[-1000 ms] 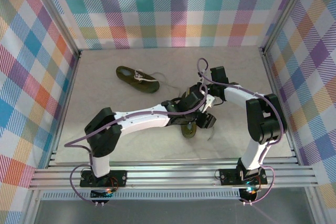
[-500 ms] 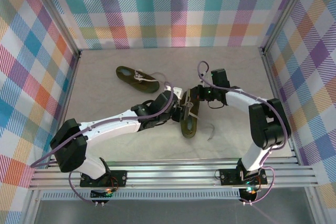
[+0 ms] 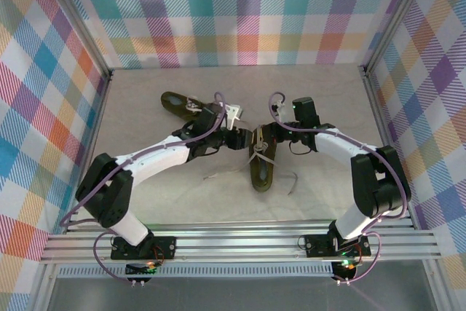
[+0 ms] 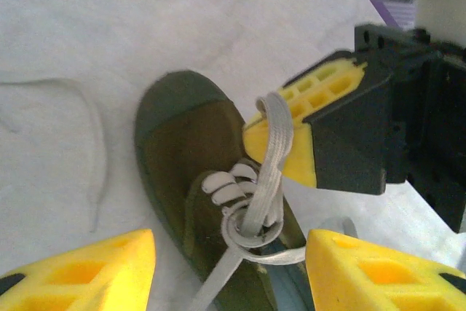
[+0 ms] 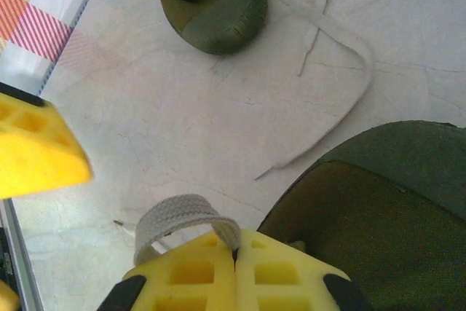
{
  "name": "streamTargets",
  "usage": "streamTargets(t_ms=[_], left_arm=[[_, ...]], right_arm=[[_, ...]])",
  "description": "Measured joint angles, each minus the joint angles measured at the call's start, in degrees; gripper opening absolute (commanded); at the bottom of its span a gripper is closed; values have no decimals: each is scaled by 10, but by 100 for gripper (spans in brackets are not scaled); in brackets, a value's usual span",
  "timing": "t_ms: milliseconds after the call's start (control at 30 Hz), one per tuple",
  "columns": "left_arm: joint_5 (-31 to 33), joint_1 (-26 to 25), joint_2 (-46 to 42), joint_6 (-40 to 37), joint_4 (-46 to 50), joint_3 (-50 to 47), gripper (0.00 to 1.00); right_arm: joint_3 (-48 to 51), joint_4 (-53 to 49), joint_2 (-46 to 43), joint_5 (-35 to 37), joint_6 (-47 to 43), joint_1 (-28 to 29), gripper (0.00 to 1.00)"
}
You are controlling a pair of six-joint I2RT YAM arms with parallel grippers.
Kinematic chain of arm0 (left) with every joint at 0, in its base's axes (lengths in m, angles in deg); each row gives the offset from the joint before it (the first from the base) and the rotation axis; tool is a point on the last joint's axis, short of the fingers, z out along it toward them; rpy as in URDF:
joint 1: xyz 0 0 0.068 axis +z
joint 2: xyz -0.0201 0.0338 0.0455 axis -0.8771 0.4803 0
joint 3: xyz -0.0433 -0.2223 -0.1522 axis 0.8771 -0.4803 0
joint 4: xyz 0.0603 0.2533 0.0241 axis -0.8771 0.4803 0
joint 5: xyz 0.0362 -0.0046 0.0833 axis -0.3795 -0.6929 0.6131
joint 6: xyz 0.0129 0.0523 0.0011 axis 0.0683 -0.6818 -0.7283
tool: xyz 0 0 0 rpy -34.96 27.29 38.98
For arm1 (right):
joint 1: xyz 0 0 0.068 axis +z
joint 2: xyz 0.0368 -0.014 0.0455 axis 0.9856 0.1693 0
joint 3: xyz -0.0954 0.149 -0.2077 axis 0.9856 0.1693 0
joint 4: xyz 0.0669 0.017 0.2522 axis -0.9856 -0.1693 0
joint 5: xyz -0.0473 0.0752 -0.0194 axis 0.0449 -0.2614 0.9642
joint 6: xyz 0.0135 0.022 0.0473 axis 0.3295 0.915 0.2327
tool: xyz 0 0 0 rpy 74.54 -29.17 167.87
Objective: Tie the shoes
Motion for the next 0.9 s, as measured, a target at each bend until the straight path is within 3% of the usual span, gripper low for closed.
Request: streamTargets(t_ms=[200,467,900], left_arm=[[-59,0,50,-8,-9,29,57],[-76,0,88,-8,-21,63,52],[-91,-2,98,-20,-20,82,6]], right_arm=[[0,-2,0,-1,-10,0,0],[0,-5,0,-10,-12,0,0],[0,-6,0,1,-12,-2,0]])
